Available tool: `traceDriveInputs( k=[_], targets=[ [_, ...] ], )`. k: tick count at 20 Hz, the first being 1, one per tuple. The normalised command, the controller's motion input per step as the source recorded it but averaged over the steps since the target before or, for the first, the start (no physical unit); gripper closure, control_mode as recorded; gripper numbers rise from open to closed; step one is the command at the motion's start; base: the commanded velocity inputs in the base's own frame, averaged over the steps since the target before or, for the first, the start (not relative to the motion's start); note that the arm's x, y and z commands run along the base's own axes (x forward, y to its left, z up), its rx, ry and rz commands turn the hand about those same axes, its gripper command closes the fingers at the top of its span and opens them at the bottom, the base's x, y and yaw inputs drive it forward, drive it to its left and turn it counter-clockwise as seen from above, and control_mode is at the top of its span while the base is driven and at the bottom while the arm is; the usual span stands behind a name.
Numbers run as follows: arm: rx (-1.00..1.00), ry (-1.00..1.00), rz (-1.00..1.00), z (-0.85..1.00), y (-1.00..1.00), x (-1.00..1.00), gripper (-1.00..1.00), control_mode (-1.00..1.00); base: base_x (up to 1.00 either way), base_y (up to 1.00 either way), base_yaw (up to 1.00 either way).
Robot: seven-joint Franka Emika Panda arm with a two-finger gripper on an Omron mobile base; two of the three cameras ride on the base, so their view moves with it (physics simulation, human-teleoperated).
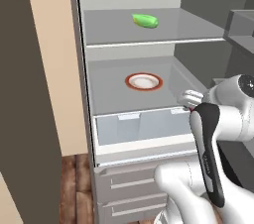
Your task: Transport the steak from the fridge to the microwave and turn on the microwave.
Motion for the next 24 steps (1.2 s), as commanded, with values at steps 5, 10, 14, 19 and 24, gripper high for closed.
traceDriveInputs(
  k=[5, 10, 14, 19, 24],
  targets=[
    [0.0, 0.0, 0.0, 0.0, 0.0, 0.0, 1.0, 1.0, -0.52, 0.0, -0.02],
    [0.0, 0.0, 0.0, 0.0, 0.0, 0.0, 1.0, 1.0, -0.53, 0.01, -0.06],
    [0.0, 0.0, 0.0, 0.0, 0.0, 0.0, 1.0, 1.0, -0.39, 0.16, -0.11],
    [0.0, 0.0, 0.0, 0.0, 0.0, 0.0, 1.0, 1.0, -0.26, 0.34, -0.12],
    [0.0, 0.0, 0.0, 0.0, 0.0, 0.0, 1.0, 1.0, -0.13, 0.51, -0.1]
  ],
)
